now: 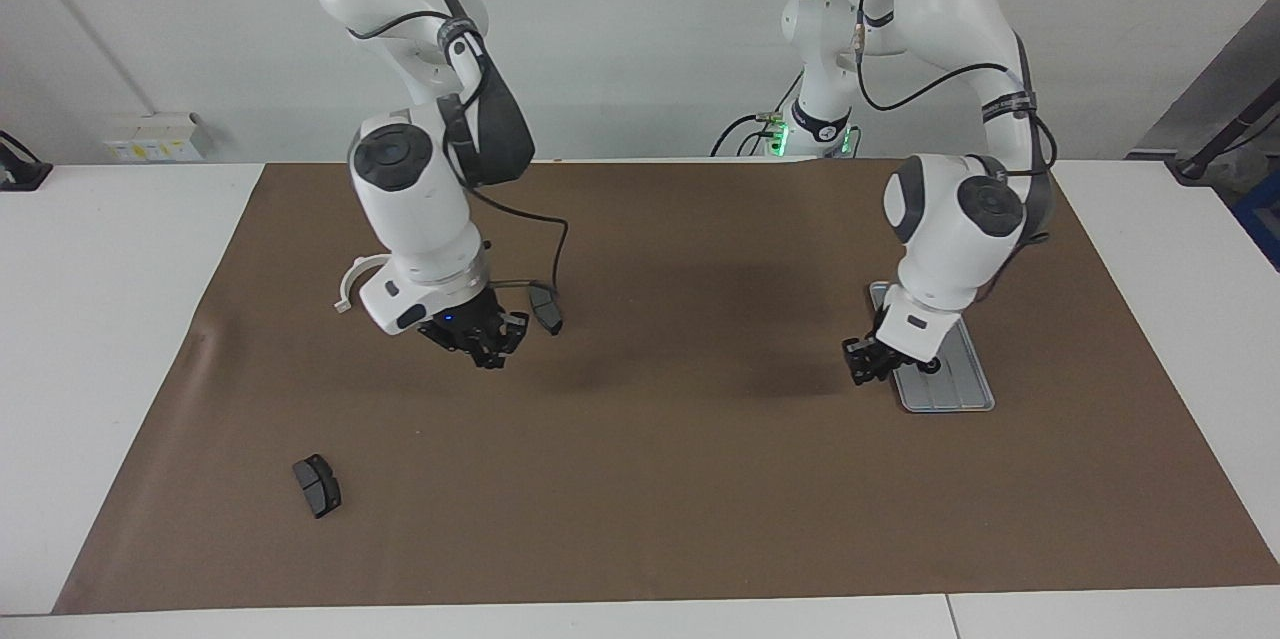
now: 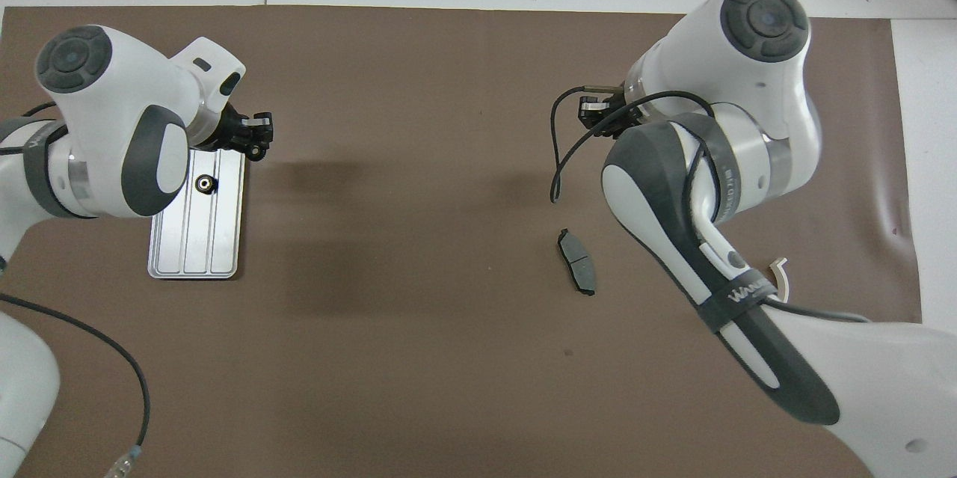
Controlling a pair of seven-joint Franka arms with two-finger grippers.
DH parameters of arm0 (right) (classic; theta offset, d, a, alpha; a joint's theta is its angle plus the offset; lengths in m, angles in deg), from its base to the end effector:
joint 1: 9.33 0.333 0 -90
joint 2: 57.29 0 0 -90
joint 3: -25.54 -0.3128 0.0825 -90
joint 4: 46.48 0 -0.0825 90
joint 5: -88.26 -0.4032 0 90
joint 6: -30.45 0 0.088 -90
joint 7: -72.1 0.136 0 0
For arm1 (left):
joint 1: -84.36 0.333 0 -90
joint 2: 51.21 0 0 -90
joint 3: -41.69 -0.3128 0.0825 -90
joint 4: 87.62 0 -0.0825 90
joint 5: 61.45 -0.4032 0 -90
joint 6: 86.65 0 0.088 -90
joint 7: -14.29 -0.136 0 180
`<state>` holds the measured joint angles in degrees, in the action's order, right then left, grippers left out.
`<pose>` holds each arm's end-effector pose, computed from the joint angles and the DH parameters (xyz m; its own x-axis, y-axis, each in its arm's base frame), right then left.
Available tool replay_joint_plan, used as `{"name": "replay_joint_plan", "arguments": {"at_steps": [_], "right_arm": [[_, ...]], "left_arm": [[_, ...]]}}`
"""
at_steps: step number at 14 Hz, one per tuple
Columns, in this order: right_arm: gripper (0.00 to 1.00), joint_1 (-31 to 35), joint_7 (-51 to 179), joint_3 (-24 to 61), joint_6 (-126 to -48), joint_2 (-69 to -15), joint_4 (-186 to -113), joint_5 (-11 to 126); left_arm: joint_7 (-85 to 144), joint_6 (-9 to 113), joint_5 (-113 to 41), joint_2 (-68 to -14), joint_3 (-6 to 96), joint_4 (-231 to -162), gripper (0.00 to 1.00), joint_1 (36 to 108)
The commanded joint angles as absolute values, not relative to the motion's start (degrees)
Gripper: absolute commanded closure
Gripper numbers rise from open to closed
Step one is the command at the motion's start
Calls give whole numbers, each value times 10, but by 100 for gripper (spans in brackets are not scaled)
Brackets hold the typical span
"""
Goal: Pick bearing gear from pile to tray
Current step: 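Release the bearing on the tray while the right gripper sets the third mid-table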
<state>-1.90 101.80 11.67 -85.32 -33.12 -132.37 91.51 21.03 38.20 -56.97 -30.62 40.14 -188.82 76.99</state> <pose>0.6714 0.2334 0.4043 0.9854 -0.1532 0.0748 -0.1460 -0.9848 -0.0942 0.6646 -0.0736 0.3236 0.9973 0.0584 0.0454 0.0555 -0.9965 0.0627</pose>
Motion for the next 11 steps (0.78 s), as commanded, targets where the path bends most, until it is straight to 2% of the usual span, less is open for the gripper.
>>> {"name": "replay_joint_plan", "arguments": {"at_steps": [1, 5, 11], "right_arm": [[100, 33, 1106, 116, -902, -317, -1331, 904], [100, 130, 1217, 118, -971, -244, -1327, 939], [100, 166, 1282, 117, -1029, -214, -1346, 971]], "left_arm": [[78, 402, -563, -345, 408, -1964, 100, 835], [-28, 403, -562, -362, 407, -2004, 100, 887], [-46, 429, -562, -376, 407, -2044, 100, 893]]}}
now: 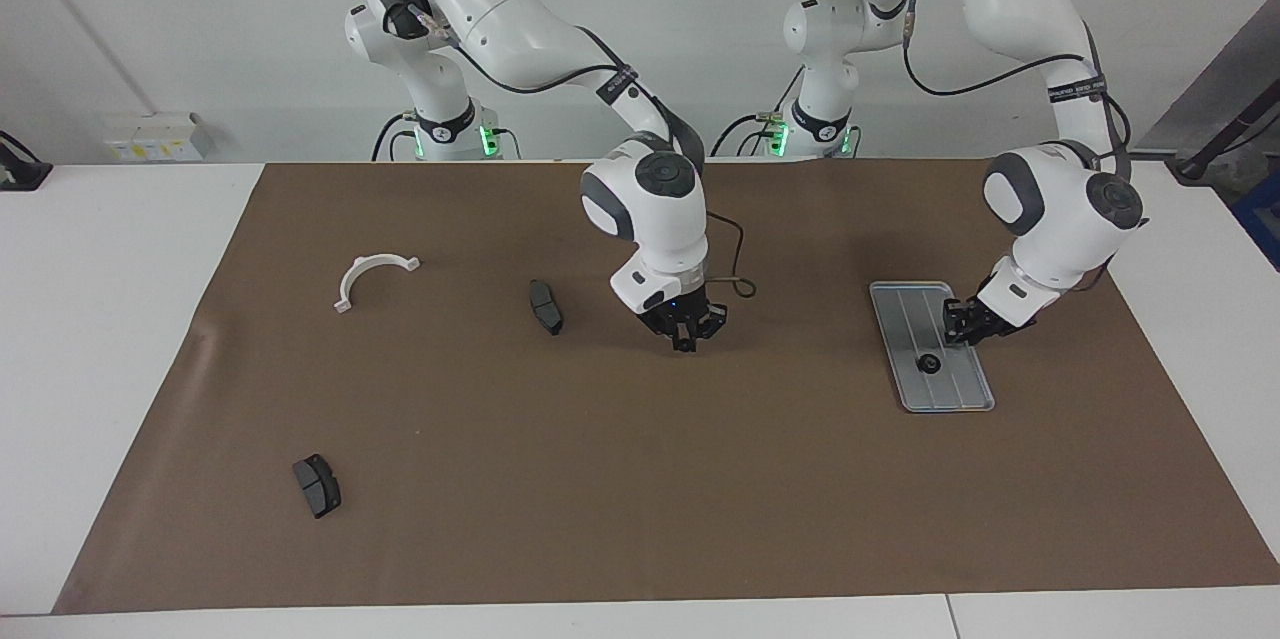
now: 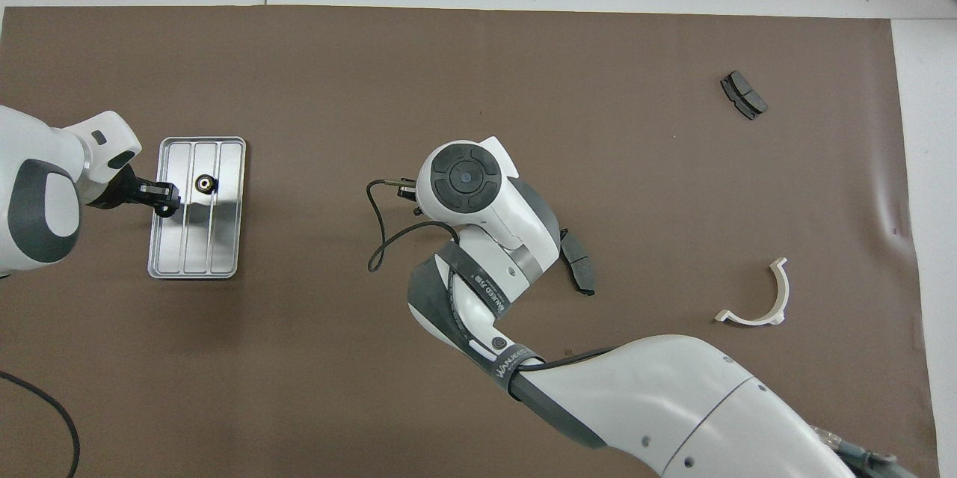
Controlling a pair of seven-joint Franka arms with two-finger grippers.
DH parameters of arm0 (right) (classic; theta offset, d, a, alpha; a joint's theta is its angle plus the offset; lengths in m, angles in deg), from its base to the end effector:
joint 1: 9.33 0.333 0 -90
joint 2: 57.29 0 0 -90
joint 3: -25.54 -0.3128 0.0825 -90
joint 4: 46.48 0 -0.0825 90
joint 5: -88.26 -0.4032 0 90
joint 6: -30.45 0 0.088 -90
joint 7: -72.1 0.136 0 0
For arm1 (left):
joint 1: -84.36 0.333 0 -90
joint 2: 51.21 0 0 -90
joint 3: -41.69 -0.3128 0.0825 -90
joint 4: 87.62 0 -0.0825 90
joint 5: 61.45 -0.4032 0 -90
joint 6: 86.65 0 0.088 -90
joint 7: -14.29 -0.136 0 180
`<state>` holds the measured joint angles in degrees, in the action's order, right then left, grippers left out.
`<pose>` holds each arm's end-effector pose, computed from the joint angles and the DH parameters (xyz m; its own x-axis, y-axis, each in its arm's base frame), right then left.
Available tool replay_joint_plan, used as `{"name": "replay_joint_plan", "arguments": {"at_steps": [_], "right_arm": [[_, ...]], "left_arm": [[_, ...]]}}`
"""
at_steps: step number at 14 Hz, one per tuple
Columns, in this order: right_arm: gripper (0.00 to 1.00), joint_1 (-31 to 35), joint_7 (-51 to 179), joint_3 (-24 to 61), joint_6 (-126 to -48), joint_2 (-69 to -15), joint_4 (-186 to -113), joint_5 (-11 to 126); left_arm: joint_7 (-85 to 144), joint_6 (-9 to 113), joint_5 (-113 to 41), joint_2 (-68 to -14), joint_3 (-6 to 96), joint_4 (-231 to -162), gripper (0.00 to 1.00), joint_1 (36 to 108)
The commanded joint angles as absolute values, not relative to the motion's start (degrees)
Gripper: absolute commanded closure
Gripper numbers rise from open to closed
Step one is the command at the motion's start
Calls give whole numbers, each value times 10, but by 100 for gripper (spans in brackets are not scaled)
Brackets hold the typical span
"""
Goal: Pick bearing gear from pile to tray
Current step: 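Release the bearing on the tray while the right gripper sets the third mid-table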
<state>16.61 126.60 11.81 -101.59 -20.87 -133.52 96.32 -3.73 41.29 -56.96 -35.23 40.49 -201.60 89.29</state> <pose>0.5907 0.4497 0.2713 0.9691 -0.2336 0.0796 -0.2200 -0.9638 -0.1507 0.6077 0.0609 0.2764 0.9871 -0.1588 -0.0178 -0.1574 -0.9855 0.0628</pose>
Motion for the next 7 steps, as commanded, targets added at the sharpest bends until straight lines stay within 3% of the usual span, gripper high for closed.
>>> {"name": "replay_joint_plan", "arguments": {"at_steps": [1, 2, 3, 4, 5, 6, 7], "right_arm": [[100, 168, 1282, 117, -1030, -214, -1352, 972], [100, 168, 1282, 117, -1031, -214, -1362, 972], [100, 167, 1282, 117, -1044, -215, -1373, 972], [95, 167, 1282, 117, -1058, -218, -1388, 972], [75, 167, 1283, 117, -1070, -220, -1397, 972], [19, 167, 1283, 117, -1072, -220, -1397, 972], [0, 167, 1288, 118, -1068, -220, -1396, 972]], "left_arm": [[-46, 430, -562, -376, 407, -2048, 100, 892], [-45, 431, -562, -377, 407, -2049, 100, 890], [-44, 431, -562, -377, 407, -2049, 93, 889], [-43, 431, -562, -377, 407, -2050, 79, 889], [-43, 431, -562, -377, 407, -2050, 64, 888], [-43, 431, -562, -377, 407, -2049, 47, 888], [-43, 431, -562, -377, 407, -2049, 30, 888]]}}
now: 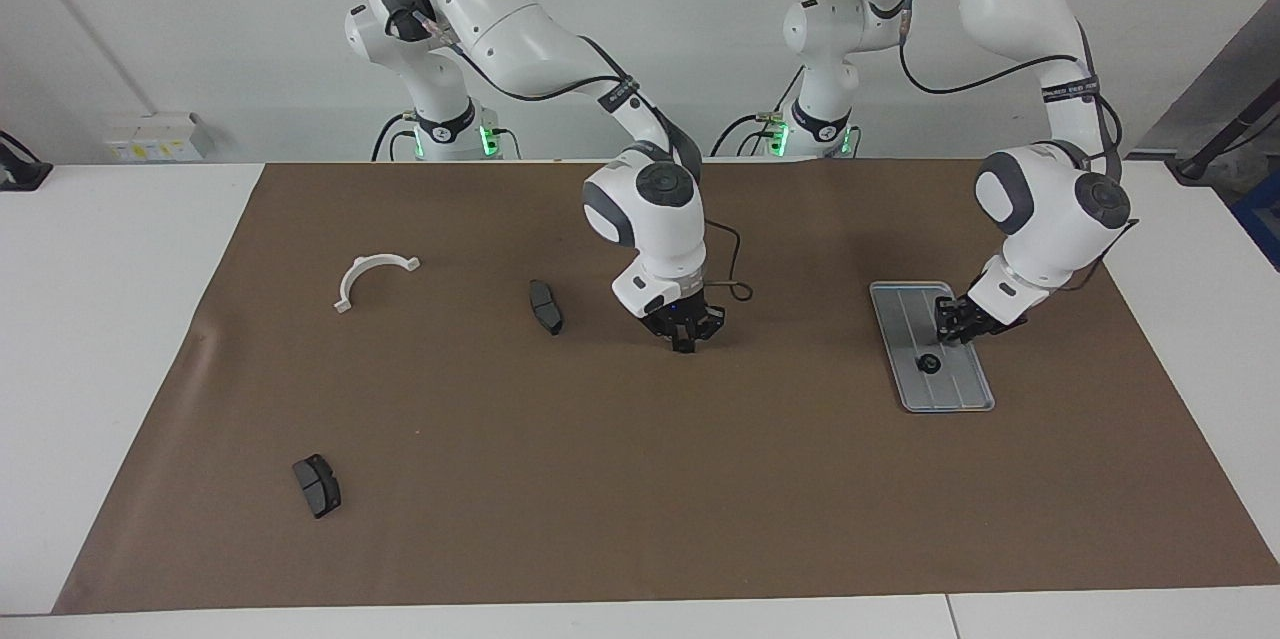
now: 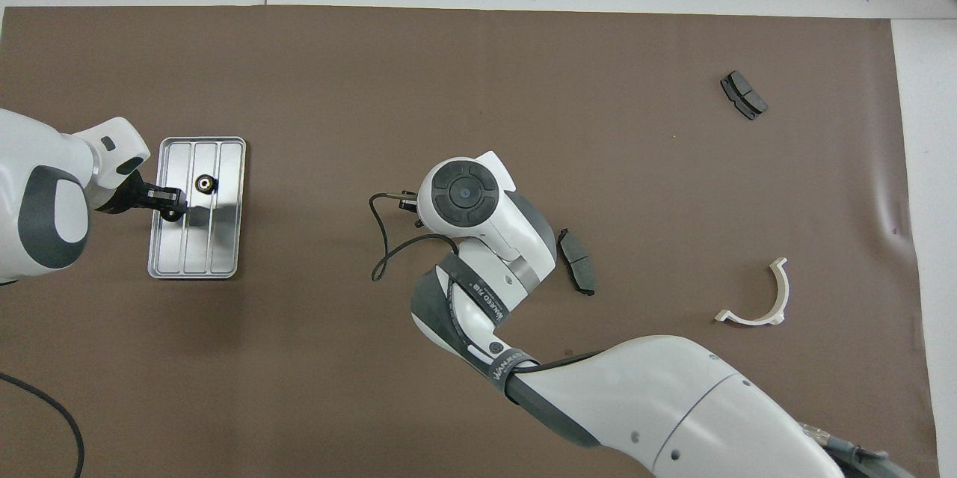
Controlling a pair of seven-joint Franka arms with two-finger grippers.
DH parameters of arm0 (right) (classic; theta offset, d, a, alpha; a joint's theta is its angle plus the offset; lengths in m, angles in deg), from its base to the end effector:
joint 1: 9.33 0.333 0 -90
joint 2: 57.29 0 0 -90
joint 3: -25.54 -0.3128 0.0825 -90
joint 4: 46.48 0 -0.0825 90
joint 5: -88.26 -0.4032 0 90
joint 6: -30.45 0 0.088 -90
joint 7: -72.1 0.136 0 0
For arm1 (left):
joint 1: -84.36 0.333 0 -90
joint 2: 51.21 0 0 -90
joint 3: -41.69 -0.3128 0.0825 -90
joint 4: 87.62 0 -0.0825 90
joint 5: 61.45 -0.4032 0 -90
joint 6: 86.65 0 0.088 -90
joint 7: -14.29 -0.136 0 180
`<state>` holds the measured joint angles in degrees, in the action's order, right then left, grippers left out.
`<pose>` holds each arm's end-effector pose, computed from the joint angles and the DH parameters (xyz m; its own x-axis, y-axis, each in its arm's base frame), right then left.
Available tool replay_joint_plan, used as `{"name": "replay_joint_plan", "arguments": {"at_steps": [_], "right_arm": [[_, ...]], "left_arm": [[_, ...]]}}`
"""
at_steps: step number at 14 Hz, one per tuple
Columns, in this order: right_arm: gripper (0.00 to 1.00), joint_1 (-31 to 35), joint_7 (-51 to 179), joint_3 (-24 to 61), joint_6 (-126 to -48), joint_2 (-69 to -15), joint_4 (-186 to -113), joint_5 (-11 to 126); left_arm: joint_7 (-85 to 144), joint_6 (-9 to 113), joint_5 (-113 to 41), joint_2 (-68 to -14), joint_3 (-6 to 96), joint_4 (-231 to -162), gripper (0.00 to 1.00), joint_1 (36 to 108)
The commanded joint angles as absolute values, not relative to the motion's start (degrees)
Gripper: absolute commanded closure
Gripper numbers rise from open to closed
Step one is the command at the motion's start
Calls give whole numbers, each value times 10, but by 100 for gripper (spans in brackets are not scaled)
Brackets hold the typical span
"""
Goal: Pick bearing gear from pile to tray
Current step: 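Release the bearing on the tray while the right gripper sets the third mid-table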
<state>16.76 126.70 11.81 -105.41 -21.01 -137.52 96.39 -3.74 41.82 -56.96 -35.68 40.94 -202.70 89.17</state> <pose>0.5773 0.4484 0.2466 0.9715 -0.2244 0.0763 -0.2109 -0.9654 -0.1531 0.6035 0.0546 0.2734 0.9856 -0.1679 -0.0194 -0.1664 -0.9839 0.0651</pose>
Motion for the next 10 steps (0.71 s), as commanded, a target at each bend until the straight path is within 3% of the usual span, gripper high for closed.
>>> {"name": "replay_joint_plan", "arguments": {"at_steps": [1, 2, 3, 5, 10], "right_arm": [[0, 168, 1293, 119, -1061, -221, -1389, 973], [0, 168, 1293, 123, -1052, -224, -1382, 977], [0, 162, 1293, 127, -1042, -229, -1378, 993], [0, 135, 1285, 134, -1019, -270, -1381, 1024], [0, 22, 1171, 131, -958, -351, -1387, 1024]], "left_arm": [[-44, 430, -562, -376, 407, -2046, 13, 887], [-44, 430, -563, -376, 408, -2045, 3, 887], [-43, 430, -563, -376, 408, -2043, 0, 886], [-30, 430, -562, -375, 413, -2030, 0, 883], [162, 424, -563, -366, 412, -1990, 2, 763]]}}
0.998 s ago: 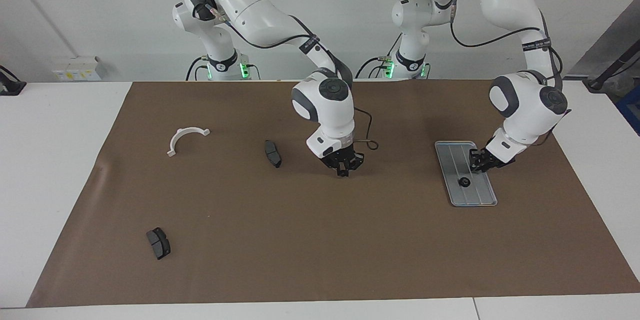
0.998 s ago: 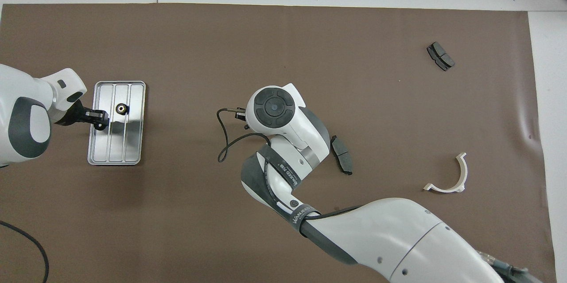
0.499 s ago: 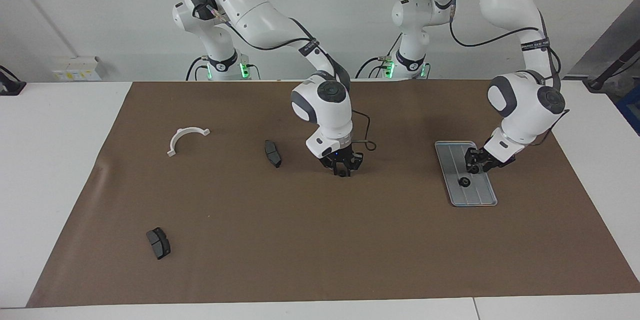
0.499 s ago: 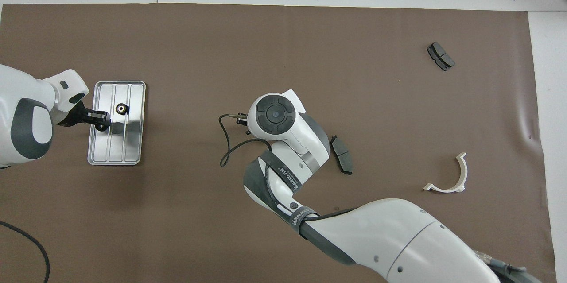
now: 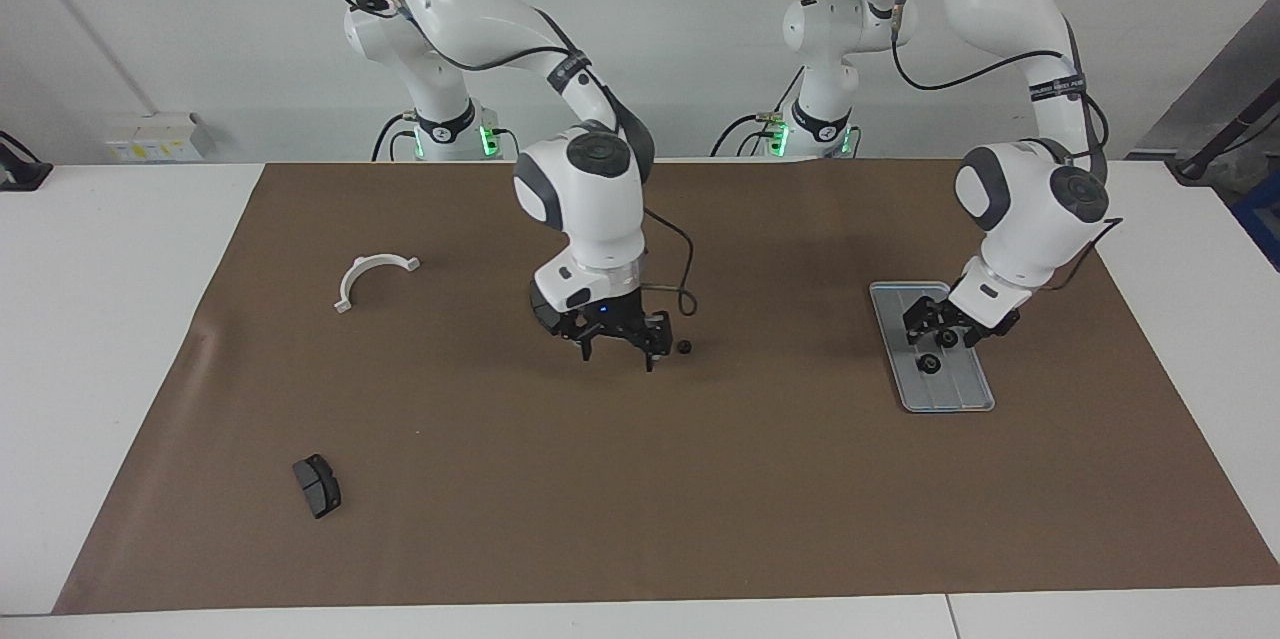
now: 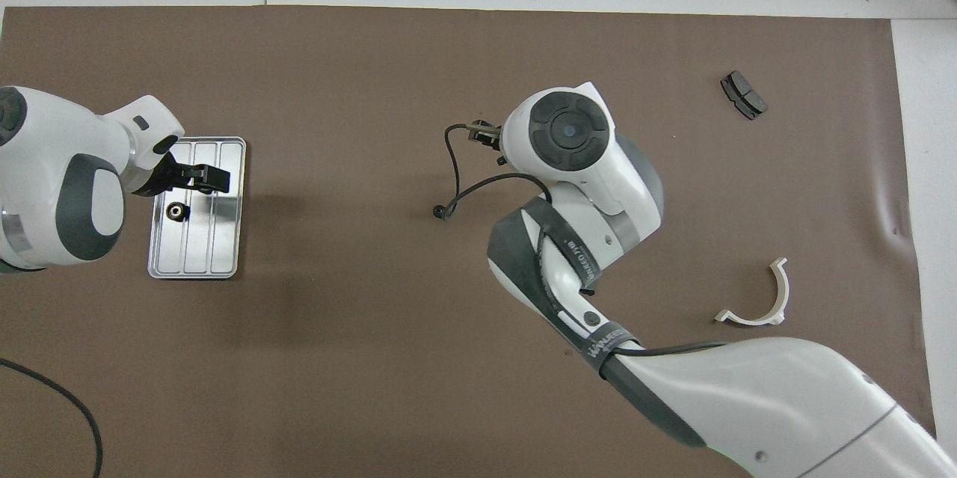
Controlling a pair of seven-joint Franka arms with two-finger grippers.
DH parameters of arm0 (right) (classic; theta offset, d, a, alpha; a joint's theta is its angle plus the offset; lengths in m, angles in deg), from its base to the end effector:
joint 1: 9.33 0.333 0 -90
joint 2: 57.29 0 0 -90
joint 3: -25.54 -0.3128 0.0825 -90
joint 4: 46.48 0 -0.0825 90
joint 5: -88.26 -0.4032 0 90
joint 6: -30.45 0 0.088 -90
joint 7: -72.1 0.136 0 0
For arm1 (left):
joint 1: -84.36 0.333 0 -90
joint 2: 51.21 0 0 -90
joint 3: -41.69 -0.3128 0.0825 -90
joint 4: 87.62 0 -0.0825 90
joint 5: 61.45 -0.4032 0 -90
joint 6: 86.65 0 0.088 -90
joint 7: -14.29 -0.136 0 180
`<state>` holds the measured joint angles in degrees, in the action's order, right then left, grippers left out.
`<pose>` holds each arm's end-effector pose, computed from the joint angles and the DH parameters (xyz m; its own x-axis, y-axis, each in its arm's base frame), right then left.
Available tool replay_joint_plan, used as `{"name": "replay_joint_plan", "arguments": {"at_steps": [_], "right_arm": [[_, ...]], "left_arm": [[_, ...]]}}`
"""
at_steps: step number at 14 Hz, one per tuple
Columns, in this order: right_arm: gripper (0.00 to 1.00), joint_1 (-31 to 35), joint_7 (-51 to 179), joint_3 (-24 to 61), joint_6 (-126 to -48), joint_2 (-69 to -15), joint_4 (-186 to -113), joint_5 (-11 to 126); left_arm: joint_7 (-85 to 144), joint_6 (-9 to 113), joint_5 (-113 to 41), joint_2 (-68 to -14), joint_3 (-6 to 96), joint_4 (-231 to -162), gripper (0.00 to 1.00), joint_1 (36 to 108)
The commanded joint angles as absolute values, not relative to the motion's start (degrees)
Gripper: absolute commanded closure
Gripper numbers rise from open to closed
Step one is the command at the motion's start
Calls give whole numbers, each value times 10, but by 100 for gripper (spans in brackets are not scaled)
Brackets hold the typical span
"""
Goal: Pick bearing gear from pile to tray
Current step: 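Grasp the third bearing with the left gripper while the right gripper withdraws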
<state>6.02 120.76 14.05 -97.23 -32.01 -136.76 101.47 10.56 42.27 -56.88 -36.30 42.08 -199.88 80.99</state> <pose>0.6574 0.2999 0.3723 0.9294 -0.2853 0.2340 -0.2743 -0.9584 -0.0792 0.6219 -0.0448 0.3031 0.9962 -0.0801 0.0330 -0.0821 -0.9946 0.0632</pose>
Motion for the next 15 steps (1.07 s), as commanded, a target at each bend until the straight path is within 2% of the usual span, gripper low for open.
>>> {"name": "replay_joint_plan", "arguments": {"at_steps": [1, 5, 8, 11, 15], "right_arm": [[0, -3, 1144, 131, -946, -364, -1385, 1024], [0, -74, 1041, 129, -892, -408, -1380, 1012], [0, -106, 1002, 130, -851, -448, -1381, 966], [0, -142, 942, 131, -802, -482, -1380, 941], [0, -121, 895, 195, -741, -516, -1378, 937]], "left_arm": [[192, 422, -563, -365, 412, -1984, 4, 737], [296, 414, -566, -356, 411, -1952, 18, 637], [376, 388, -567, -306, 410, -1891, 28, 575], [394, 392, -566, -279, 411, -1865, 29, 544], [415, 442, -568, -260, 413, -1872, 29, 520]]}}
